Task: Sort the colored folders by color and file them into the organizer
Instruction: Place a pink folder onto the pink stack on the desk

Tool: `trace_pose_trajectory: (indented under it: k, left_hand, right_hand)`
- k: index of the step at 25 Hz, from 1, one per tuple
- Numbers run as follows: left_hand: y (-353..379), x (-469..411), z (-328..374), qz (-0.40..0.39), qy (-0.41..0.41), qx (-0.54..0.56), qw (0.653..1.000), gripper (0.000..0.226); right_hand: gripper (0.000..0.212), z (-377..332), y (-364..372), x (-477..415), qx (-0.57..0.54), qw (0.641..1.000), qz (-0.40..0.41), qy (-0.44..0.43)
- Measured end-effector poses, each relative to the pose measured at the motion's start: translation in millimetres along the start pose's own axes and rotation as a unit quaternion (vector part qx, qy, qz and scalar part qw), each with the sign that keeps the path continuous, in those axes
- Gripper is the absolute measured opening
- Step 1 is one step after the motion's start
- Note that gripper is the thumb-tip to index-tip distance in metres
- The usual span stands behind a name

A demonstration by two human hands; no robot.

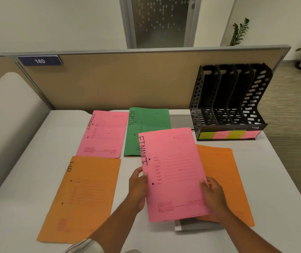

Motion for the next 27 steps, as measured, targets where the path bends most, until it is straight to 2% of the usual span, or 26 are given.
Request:
trace_pose_trajectory:
  k: [3, 8, 13, 20, 27]
  left_hand:
    - [-42, -26, 14, 0.019, 0.002, 0.011, 1.000, 0.026]
    - [-112, -73, 37, 0.057, 0.015, 0.043, 0.997, 0.026]
    - [-173, -123, 62, 0.072, 0.011, 0.008, 0.997, 0.032]
    - [-245, -185, 100, 0.081, 0.018, -0.067, 0.994, 0.023]
    - [-294, -228, 112, 0.066, 0.000, -0.142, 0.988, 0.042]
  right_hand:
    - [0.013, -10, 45, 0, -0.083, 0.995, -0.041, 0.040]
    - [0.026, -21, 123, 6, -0.126, 0.983, -0.119, 0.059]
    - [0.024, -23, 193, -3, -0.128, 0.981, -0.107, 0.099]
    - [0.025, -63, 294, -39, -0.135, 0.983, -0.090, 0.082]
    - [0.024, -93, 374, -80, -0.113, 0.988, -0.084, 0.070]
Point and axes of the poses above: each hand's wrist, its own x-axis away from the middle knuckle, its own y-axis out of the palm, z = x × y, the point moved 8 cm from there along -x, towards the middle knuckle, and after that the axes turned 10 degrees about -x, right-handed, at the moved point
